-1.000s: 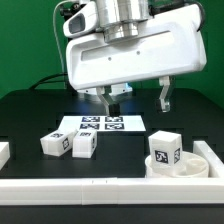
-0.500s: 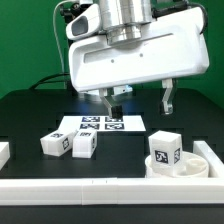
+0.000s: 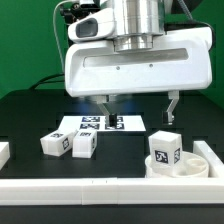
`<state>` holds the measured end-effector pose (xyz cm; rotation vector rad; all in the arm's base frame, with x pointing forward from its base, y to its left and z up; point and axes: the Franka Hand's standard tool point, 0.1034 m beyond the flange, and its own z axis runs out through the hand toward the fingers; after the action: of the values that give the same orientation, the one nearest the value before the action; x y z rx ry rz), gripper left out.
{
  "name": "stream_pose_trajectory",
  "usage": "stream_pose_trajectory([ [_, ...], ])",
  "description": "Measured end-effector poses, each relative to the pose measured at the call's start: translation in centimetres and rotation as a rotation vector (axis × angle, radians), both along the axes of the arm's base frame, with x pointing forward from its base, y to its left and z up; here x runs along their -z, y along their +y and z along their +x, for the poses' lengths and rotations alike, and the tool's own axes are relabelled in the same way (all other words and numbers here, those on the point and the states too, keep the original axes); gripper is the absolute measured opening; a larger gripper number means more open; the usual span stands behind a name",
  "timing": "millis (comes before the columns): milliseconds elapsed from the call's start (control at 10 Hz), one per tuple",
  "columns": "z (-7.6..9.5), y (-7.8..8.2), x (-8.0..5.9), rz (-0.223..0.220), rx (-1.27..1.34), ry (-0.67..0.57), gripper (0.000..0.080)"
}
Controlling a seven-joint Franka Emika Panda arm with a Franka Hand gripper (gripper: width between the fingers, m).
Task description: Assemble stool
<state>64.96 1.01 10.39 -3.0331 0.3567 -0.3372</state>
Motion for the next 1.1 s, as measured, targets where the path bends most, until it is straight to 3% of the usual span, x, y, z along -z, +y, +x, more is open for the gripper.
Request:
stream_pose_trajectory([
  [300, 0.0, 0.0, 0.0, 0.004, -0.004, 0.000, 0.0648],
  [400, -0.1, -1.2, 0.1, -0.004, -0.070, -0.005, 0.0648],
  [600, -0.8, -5.8, 0.6, -0.018, -0.124, -0.007, 0.0648],
  [800, -2.9, -9.2, 2.4, -0.026, -0.101, -0.004, 0.0648],
  [1100, -2.9, -8.7, 2.4, -0.012, -0.103, 0.019, 0.0648],
])
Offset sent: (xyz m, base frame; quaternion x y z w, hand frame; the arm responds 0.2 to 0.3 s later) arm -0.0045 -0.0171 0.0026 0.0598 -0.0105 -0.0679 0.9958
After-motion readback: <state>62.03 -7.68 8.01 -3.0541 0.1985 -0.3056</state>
